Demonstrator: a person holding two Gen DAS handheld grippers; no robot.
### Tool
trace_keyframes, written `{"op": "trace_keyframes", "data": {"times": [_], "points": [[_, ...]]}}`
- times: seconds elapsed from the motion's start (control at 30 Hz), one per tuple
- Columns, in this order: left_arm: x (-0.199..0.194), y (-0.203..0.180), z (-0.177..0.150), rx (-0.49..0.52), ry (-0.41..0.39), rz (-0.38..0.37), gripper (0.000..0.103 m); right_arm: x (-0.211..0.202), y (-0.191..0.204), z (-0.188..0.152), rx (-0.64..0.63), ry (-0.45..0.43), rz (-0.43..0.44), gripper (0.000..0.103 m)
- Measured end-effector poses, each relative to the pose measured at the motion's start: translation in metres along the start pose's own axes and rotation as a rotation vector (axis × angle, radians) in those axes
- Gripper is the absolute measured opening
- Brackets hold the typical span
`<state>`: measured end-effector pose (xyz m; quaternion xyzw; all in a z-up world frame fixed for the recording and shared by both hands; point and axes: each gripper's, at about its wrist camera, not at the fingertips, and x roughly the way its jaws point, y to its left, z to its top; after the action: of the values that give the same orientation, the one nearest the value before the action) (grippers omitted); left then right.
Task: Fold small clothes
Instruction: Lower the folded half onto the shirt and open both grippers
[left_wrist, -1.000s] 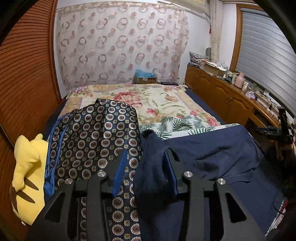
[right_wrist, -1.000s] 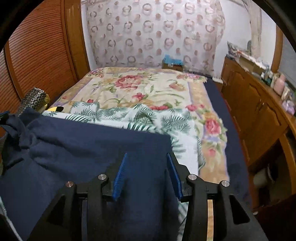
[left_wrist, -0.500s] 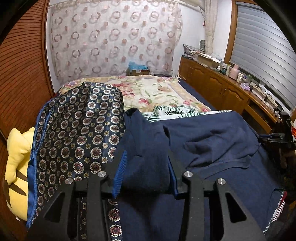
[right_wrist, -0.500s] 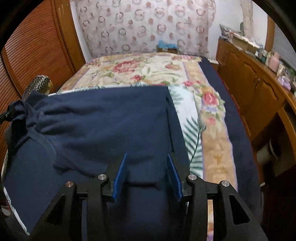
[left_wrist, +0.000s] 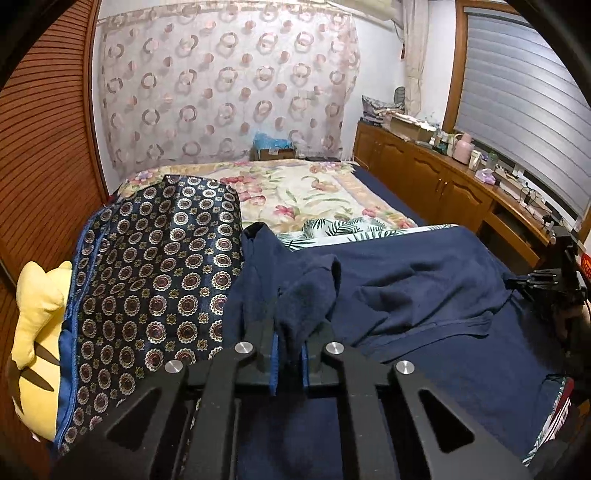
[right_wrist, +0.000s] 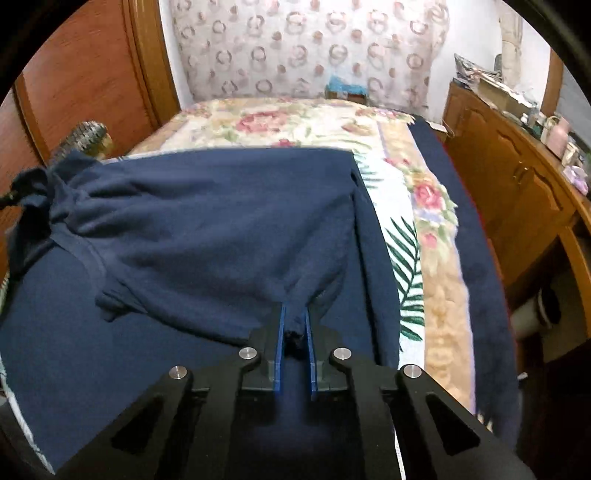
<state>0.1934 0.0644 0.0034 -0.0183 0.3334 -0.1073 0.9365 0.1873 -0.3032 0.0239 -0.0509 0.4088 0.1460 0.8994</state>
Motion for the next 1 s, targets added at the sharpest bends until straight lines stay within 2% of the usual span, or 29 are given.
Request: {"op": "trace_keyframes", "data": {"times": [0.23,0.47,0.7,0.87,0.93,1.0], "points": [[-0.042,-0.004,-0.006,0.006,-0.083,0.005,0.008,-0.058,-0.013,0.004,0.051,-0.156,0.073,0.007],[-0.086,-0.015,-0.030,0.041,-0.147,0.008,0.007,-0.115,-0.015,-0.017,0.045,-0.235,0.080,0.007],[-0.111,-0.023,-0.069,0.044,-0.155,0.003,0.007,-0.147,-0.007,-0.069,0.043,-0.254,0.060,0.007],[-0.122,-0.023,-0.094,0.049,-0.147,0.027,0.008,-0.170,-0.002,-0.105,0.049,-0.247,0.036,0.007],[-0.121,-0.021,-0.103,0.043,-0.126,0.034,0.011,-0.176,0.004,-0.114,0.054,-0.234,0.038,0.007],[-0.121,-0.017,-0.111,0.033,-0.100,0.026,0.024,-0.178,0.008,-0.119,0.056,-0.210,0.042,0.007]]}}
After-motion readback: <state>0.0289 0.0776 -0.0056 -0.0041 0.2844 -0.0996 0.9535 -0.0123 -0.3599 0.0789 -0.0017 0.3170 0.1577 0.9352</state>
